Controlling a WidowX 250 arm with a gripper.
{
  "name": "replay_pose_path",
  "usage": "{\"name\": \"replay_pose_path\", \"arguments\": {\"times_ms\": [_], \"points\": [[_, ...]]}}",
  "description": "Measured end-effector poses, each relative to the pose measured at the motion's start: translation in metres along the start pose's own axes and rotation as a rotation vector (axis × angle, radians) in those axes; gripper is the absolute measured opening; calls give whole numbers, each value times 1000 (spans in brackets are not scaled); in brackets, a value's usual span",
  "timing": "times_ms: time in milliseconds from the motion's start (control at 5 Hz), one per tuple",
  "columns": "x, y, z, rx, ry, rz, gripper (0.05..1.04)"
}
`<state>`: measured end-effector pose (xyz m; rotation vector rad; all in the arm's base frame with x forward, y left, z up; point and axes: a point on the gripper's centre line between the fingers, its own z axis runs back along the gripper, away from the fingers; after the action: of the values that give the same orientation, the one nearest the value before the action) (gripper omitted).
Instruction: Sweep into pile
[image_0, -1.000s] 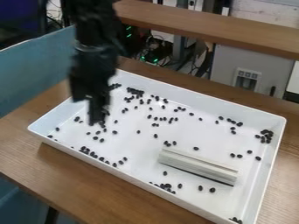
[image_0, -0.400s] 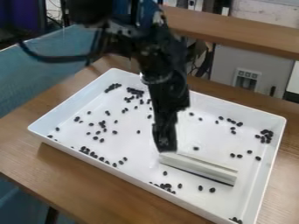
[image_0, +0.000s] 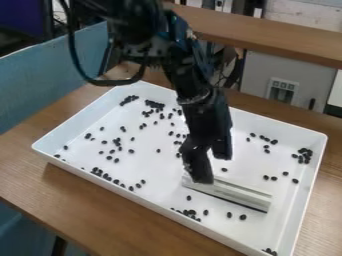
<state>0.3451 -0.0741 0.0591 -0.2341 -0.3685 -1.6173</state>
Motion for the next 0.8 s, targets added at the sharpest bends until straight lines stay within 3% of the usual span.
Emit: {"name": "replay_pose_path", "arguments": {"times_ms": [200, 400, 800], "points": [[-3, 8, -4, -10, 26, -139, 1000], [0, 3, -19, -56, 94, -143, 1000], [-6, 2, -43, -81, 271, -77, 952]]}}
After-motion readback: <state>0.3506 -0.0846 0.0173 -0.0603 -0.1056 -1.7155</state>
